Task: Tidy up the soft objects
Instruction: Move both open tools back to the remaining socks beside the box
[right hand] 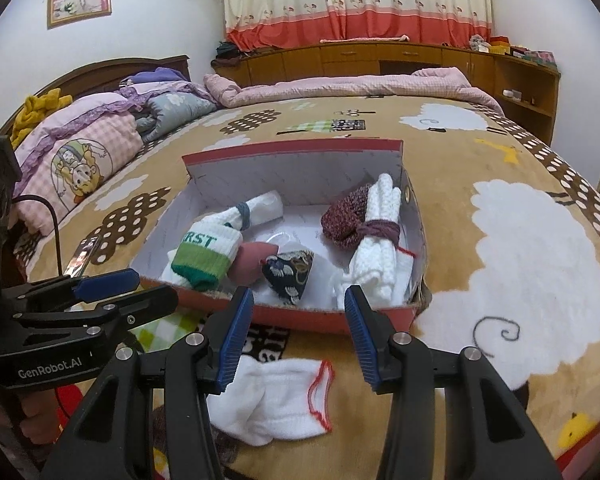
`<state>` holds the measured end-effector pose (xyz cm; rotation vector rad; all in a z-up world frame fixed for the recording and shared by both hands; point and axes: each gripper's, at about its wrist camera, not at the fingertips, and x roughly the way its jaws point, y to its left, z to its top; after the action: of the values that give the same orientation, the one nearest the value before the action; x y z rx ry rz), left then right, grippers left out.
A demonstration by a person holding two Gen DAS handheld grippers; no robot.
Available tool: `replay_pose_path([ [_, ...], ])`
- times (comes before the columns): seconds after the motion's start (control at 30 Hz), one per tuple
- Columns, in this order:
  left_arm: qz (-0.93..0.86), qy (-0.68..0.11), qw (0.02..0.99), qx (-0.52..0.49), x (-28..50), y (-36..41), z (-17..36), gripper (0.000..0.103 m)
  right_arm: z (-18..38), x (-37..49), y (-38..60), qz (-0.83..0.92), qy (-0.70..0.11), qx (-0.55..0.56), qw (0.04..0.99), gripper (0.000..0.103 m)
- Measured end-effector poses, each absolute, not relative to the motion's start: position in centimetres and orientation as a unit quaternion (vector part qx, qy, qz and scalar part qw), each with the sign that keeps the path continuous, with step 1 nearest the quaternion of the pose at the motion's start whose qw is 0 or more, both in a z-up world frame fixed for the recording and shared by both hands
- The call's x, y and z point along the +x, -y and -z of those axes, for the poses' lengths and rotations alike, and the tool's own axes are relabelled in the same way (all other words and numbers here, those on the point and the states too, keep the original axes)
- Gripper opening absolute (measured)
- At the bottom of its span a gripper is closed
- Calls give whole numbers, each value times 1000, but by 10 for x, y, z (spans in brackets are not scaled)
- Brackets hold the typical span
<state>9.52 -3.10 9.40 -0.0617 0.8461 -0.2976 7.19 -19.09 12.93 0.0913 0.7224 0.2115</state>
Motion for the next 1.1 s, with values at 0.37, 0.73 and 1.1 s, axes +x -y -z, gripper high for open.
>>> replay_pose_path([
  [0.37, 149, -423, 893, -23, 70, 27, -84, 61, -123, 40, 193, -105, -360, 62, 925, 49],
  [0.73, 157, -445, 881, -14, 50, 29, -66, 61, -108, 22, 192, -105, -380, 63, 917, 49],
  [1.1, 167, -466, 869, -3, 37, 31, -52, 67, -96, 19, 193, -98, -397, 64, 910, 56],
])
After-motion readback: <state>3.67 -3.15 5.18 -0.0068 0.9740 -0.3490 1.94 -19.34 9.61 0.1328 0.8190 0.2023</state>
